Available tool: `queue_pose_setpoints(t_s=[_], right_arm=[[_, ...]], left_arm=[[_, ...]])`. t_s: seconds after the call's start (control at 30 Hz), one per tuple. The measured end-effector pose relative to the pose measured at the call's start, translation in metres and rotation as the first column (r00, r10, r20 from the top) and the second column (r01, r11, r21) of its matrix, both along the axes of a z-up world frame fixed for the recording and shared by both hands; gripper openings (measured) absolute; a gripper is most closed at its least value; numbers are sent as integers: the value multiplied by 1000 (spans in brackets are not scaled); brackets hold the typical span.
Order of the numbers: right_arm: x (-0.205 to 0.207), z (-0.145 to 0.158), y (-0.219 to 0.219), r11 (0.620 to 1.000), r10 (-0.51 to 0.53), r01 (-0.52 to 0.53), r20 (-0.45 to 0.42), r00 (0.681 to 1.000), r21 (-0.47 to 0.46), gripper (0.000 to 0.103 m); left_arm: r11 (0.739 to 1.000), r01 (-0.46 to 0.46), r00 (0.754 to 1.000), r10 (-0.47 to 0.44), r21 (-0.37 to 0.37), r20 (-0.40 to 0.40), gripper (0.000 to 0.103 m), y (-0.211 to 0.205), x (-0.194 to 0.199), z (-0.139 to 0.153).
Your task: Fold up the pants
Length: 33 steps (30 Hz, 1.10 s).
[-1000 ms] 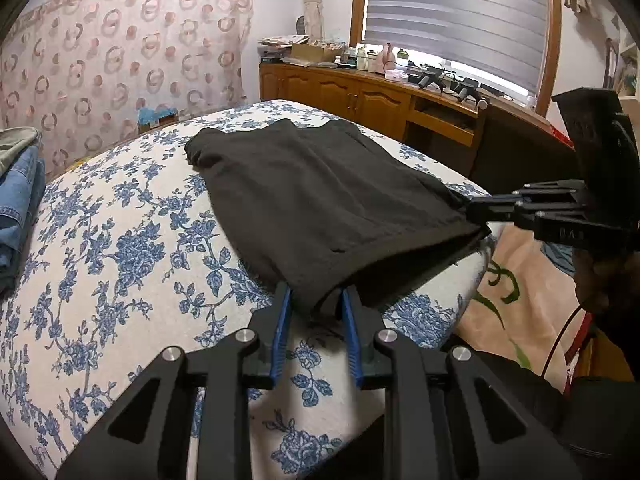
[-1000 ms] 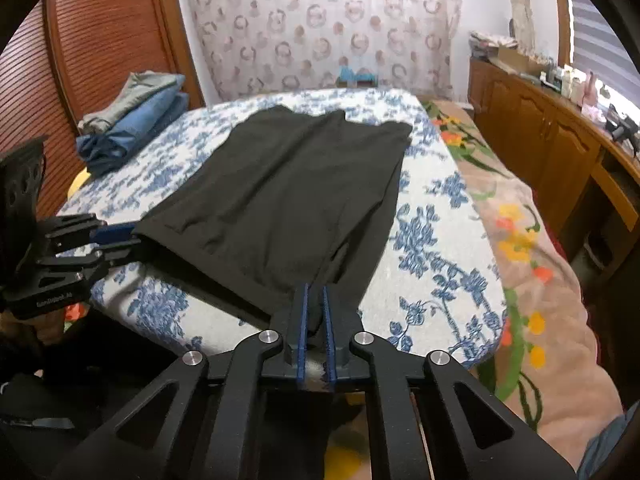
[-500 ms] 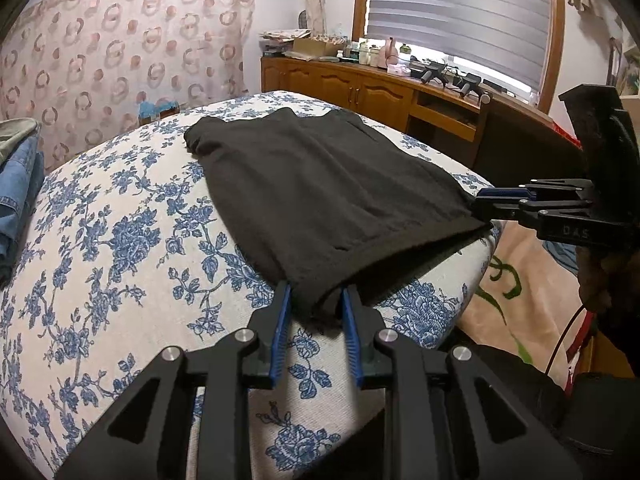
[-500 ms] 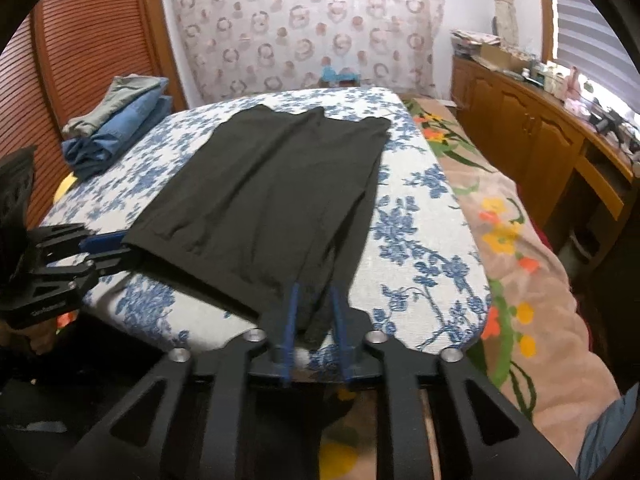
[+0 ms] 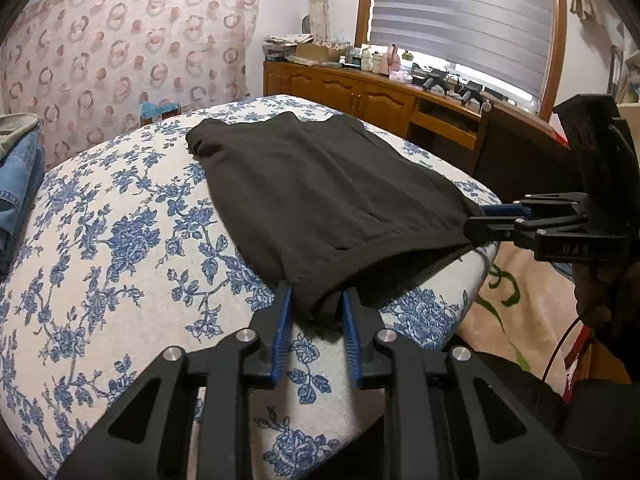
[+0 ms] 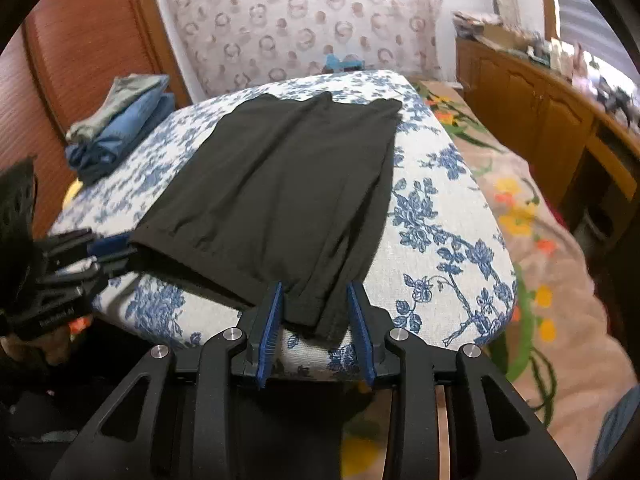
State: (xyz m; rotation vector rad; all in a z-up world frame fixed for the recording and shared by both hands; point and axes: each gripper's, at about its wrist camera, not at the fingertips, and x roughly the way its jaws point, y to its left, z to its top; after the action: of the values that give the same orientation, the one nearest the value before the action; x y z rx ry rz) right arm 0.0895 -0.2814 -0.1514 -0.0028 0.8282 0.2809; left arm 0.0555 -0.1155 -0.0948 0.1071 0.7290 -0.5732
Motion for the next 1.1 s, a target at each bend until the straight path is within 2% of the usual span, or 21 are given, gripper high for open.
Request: queue_pose_setpoints(t_s=[0.1,0.17,0.3,0.57,0.73,0.9,1.03,1.1], right_arm=[[0,0,0,1000,23,-23,-2,1000,20,13],[-1,1,0,999,31,-31,6,999,30,9],[-4,14,-1,997,35,-38,50,998,61,6],[-3,82,6,994,71,-88,219,973,70,6],[0,135,15,990,101,-127,329,939,59,6],[-3,191,29,984,144,-176,433,890,34,6],[-6,223,41,977,178,-212,486,855,15,6],[-6,234,51,972,201,-234,503,841,3,6]], left_arm=[[1000,-2,1000,2,-7,-1,16,1,1,2],[1000,0,1000,0,-12,-2,14,1,1,5],[999,2,1000,-1,-46,20,13,5,1,25],[998,-12,984,22,-54,176,9,10,0,103],[997,-26,965,43,-70,257,8,23,3,156],[996,-47,932,71,-76,356,8,38,-3,209],[994,-73,912,100,-85,398,8,52,-6,237],[993,-89,908,115,-84,403,8,60,-5,241]])
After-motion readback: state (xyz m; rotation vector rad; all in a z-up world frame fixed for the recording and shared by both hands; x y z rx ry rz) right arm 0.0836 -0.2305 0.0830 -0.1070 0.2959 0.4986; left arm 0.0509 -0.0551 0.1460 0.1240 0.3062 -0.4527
